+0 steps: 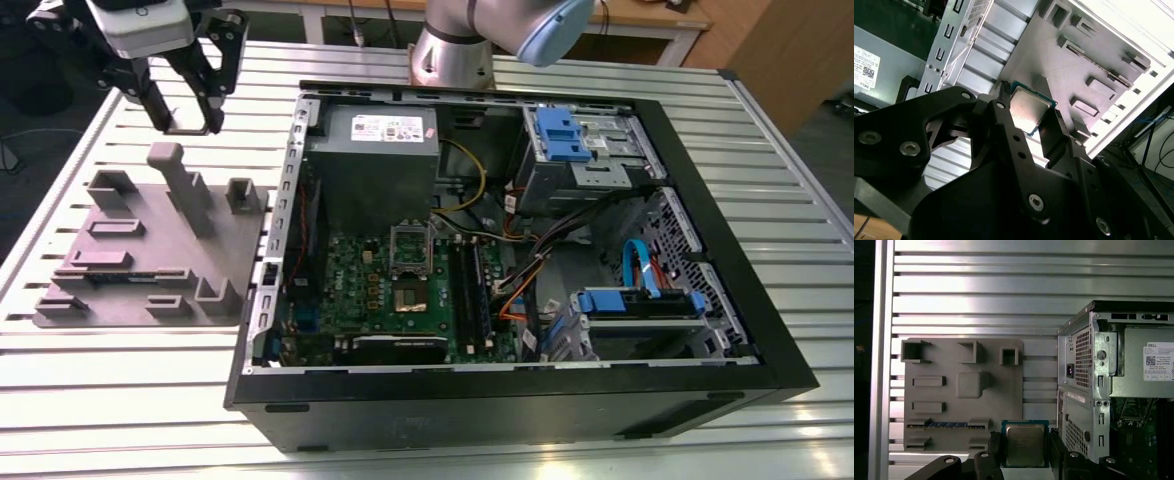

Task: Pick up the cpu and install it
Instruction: 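Pick up the cpu and move it towards the insertion slot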

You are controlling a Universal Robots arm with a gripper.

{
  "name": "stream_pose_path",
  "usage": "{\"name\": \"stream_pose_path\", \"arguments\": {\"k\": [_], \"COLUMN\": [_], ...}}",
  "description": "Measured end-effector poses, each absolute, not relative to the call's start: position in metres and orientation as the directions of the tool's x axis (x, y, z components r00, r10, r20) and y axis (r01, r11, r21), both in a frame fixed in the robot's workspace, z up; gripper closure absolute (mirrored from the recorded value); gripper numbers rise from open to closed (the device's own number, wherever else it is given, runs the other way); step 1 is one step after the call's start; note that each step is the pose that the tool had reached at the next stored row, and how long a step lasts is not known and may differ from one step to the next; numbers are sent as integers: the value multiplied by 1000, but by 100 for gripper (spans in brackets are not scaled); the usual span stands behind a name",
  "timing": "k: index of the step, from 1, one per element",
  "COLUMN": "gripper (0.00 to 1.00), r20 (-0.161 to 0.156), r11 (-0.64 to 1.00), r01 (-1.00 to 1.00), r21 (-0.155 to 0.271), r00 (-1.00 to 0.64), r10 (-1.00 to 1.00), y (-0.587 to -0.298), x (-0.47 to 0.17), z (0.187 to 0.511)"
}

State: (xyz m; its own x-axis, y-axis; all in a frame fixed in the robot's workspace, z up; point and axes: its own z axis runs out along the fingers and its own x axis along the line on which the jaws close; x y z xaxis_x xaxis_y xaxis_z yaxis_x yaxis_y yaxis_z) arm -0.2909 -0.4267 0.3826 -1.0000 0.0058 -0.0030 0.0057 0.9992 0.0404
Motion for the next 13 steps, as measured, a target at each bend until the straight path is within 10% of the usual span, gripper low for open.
{"name": "stream_pose_path", "arguments": {"k": [13], "gripper": [53], "r20": [-3], "r11": [999], "r01": [6], "r21": [40], "r00": [-1000], "r10": [6], "y": [-427], "x": [-287], "z": [383]}}
